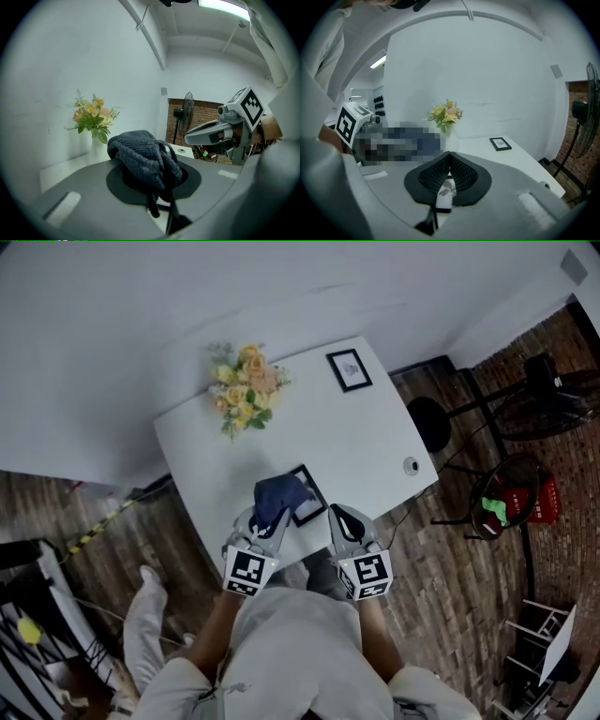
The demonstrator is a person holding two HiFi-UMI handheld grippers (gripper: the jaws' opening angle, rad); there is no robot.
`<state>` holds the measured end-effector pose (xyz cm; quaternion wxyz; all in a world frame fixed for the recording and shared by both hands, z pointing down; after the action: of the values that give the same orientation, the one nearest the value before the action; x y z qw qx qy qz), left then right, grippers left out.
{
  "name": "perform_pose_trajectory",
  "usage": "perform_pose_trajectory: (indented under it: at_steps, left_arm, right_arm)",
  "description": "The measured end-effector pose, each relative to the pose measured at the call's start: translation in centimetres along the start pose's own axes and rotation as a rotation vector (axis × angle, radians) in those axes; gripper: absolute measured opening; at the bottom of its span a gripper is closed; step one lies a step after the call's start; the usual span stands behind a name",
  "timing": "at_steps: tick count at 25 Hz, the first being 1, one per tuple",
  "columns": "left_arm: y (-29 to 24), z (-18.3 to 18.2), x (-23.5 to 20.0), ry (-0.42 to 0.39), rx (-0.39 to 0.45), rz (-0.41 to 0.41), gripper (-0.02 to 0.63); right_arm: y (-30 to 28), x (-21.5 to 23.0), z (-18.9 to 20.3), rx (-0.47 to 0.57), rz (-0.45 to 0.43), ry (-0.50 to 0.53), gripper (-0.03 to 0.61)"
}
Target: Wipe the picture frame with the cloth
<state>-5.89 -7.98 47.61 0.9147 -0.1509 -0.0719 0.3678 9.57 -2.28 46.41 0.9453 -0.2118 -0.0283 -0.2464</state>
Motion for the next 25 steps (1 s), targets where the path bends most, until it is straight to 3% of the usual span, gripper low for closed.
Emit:
perform_pose_trajectory:
  at_steps: [25]
  left_arm:
    - [-7.3,3.8,3.2,0.051,-0.158,-0.225,0.086]
  right_arm:
    - [-5.2,8.4,7.1,-0.229,-0.294,-0.004,0.012]
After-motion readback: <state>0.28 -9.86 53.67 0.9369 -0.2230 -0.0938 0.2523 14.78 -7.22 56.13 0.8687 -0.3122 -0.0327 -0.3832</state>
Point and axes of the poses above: the fingertips, and each gripper's own axes: y backward along the fingers, x to its right, z out of its underside, the point moved 6 cm from there along y, backward along the fingers, and after that the axes turned 14 degrees about -z, right-handed, at the moved point
